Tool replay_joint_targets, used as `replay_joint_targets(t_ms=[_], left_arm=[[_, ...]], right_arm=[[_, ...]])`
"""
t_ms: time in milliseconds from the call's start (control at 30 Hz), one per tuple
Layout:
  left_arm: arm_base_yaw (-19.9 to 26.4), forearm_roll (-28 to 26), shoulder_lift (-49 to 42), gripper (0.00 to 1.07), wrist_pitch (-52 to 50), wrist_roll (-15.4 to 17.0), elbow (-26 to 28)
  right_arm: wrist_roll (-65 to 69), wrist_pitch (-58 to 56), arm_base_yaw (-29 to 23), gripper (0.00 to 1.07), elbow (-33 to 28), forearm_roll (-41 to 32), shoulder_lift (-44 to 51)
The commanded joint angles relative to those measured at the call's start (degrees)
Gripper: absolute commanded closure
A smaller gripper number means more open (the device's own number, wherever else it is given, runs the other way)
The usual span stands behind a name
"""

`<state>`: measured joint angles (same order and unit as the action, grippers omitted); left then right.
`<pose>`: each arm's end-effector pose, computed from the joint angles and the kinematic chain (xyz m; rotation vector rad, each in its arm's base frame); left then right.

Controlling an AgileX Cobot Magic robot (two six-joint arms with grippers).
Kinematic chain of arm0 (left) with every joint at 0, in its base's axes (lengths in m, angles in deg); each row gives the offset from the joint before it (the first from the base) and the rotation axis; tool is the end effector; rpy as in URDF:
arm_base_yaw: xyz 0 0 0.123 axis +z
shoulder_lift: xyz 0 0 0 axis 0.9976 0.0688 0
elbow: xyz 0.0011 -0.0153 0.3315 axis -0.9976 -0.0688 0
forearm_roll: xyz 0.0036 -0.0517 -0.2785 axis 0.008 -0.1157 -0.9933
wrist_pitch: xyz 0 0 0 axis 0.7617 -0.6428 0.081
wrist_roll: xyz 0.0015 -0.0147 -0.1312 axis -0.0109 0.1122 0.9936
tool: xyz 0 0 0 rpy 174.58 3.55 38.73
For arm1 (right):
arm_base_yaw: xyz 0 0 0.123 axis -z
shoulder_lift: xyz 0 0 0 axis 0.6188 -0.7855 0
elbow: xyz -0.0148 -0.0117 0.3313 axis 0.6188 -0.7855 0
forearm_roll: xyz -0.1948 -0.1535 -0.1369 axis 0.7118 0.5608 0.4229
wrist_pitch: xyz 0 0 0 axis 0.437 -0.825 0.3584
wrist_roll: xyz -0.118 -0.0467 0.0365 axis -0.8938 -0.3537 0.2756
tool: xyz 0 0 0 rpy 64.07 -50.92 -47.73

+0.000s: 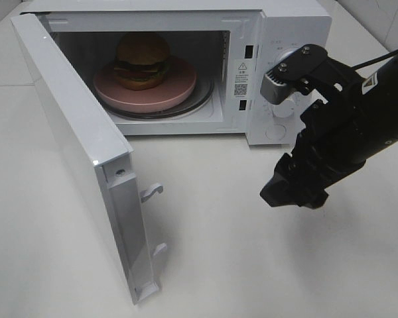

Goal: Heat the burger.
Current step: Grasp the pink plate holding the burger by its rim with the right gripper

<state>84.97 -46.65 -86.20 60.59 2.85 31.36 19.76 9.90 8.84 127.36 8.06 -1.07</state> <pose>0.0110 -0.0049 0.2759 0.1617 2.0286 0.0259 0.2569 0.1670 0.2204 -1.2662 2.3276 0.2187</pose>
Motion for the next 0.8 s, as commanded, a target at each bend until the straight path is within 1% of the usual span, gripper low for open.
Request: replay_joint_targets(t_ms=[33,67,100,167,300,333,367,433,467,500,533,567,600,633,667,700,733,767,800], left_arm=[[-0.23,-0.40,-1.15,0.02,-0.92,0.34,0.00],[-0.23,-0.40,-1.15,0.02,-0.92,0.34,0.00],[-0.23,-0.40,-1.15,0.02,-0.92,0.34,0.00],[-0.23,-0.40,-1.15,0.02,-0.92,0.34,0.00],[-0.23,-0.40,-1.15,0.02,-0.92,0.34,0.00],[-0.23,-0.40,-1.15,0.02,-0.92,0.34,0.00],[-0.23,-0.40,-1.15,0.02,-0.92,0.34,0.00],[-0.23,-0.40,-1.15,0.02,-0.92,0.34,0.00],[-0.23,-0.40,-1.15,0.02,-0.92,0.34,0.00],[-0.23,-0.40,-1.15,0.02,-0.92,0.34,0.00],[-0.23,-0.40,-1.15,0.02,-0.92,0.34,0.00],[-0.23,-0.40,-1.15,0.02,-0.92,0.34,0.00],[-0.23,-0.40,-1.15,0.02,-0.92,0.34,0.00],[-0.23,-0.40,-1.15,0.02,-0.92,0.34,0.00],[-0.23,-0.40,-1.15,0.02,-0.92,0.34,0.00],[-0.23,-0.40,-1.15,0.02,-0.92,0.34,0.00],[-0.23,-0.40,-1.15,0.02,-0.92,0.34,0.00],[-0.23,-0.40,-1.15,0.02,-0.92,0.34,0.00],[-0.23,-0.40,-1.15,0.02,-0.92,0.34,0.00]], right_arm=[[-8.82,-4.93,-0.17,0.06,1.15,1.43,-1.38],[-15.07,-7.62,-0.17,0.06,2.01,2.18,-2.52],[-15.07,-7.62,-0.17,0.06,2.01,2.18,-2.52],[-24.24,-10.66,-0.17,0.07,3.78,2.58,-4.30],[-27.16,-10.89,-0.17,0.07,6.02,3.32,-5.84],[-27.50,-10.89,-0.17,0.08,6.65,3.90,-6.36],[-28.71,-10.71,-0.17,0.08,8.54,5.39,-8.02],[-29.62,-10.54,-0.17,0.08,9.28,5.84,-8.88],[-32.26,-10.66,-0.97,0.08,11.69,6.19,-11.12],[-32.26,-10.66,-0.97,0.08,11.69,6.19,-11.12],[-35.52,-11.80,-2.29,0.08,14.50,6.19,-13.29],[-35.52,-11.80,-2.29,0.08,14.50,6.19,-13.29],[-37.30,-12.55,-2.92,0.08,15.81,6.19,-14.27],[-39.59,-13.87,-4.18,0.09,19.08,6.07,-16.44],[-40.34,-14.04,-4.76,0.09,20.97,5.96,-17.70],[-40.34,-14.04,-4.76,0.09,20.97,5.96,-17.70],[-41.20,-13.98,-5.67,0.10,24.52,5.96,-20.68],[-41.37,-13.98,-5.96,0.10,26.59,5.96,-22.23],[-41.37,-13.98,-5.96,0.10,26.59,5.96,-22.23]])
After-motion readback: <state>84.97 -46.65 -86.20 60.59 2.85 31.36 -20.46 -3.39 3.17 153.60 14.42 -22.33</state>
